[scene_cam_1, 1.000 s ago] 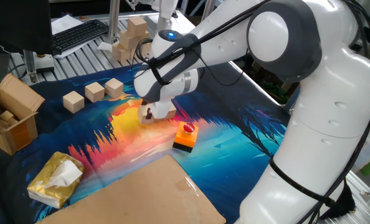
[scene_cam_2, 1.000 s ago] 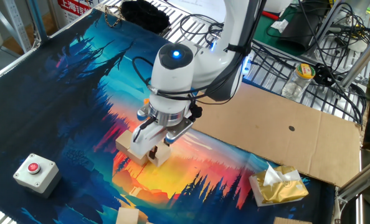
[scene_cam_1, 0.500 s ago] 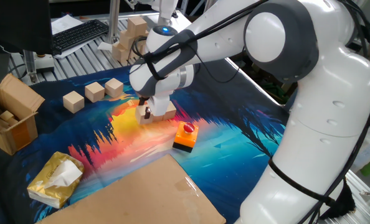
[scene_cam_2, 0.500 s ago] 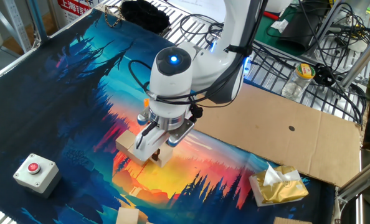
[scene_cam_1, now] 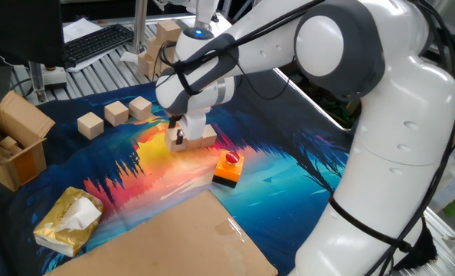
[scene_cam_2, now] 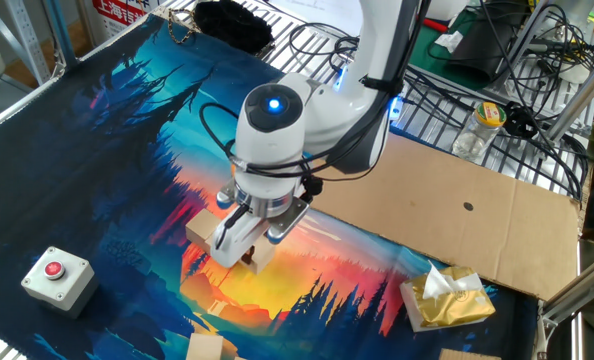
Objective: Stack the blocks into a pyramid shape
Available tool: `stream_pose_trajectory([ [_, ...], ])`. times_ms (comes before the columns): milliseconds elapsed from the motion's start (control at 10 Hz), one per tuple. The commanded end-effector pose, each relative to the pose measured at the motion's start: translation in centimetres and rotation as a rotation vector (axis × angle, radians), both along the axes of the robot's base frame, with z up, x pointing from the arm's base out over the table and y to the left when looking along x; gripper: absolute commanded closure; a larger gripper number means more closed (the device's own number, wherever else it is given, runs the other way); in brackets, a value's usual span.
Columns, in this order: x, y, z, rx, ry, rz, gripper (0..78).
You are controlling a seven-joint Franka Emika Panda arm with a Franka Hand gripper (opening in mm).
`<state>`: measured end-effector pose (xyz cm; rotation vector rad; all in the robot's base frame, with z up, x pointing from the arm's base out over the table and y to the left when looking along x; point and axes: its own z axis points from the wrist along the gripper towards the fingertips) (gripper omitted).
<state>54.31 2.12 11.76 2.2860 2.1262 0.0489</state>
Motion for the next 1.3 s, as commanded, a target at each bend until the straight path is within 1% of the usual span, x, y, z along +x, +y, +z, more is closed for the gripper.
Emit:
stream_pose_trajectory([
  [100, 0.1, 0.0, -0.3, -0.001, 0.005, 0.017, 76.4],
  [200, 0.2, 0.0, -0.4, 0.0, 0.004, 0.02, 76.4],
  [500, 0.7, -0.2, -0.6, -0.002, 0.002, 0.016, 76.4],
  [800, 0.7, -0.2, -1.4, -0.007, 0.004, 0.034, 76.4],
  [900, 0.7, -0.3, -1.5, -0.012, 0.005, 0.038, 76.4],
  [1100, 1.3, -0.4, -1.2, -0.014, 0.006, 0.04, 76.4],
  [1300, 1.6, -0.6, -1.2, -0.005, 0.006, 0.05, 76.4],
])
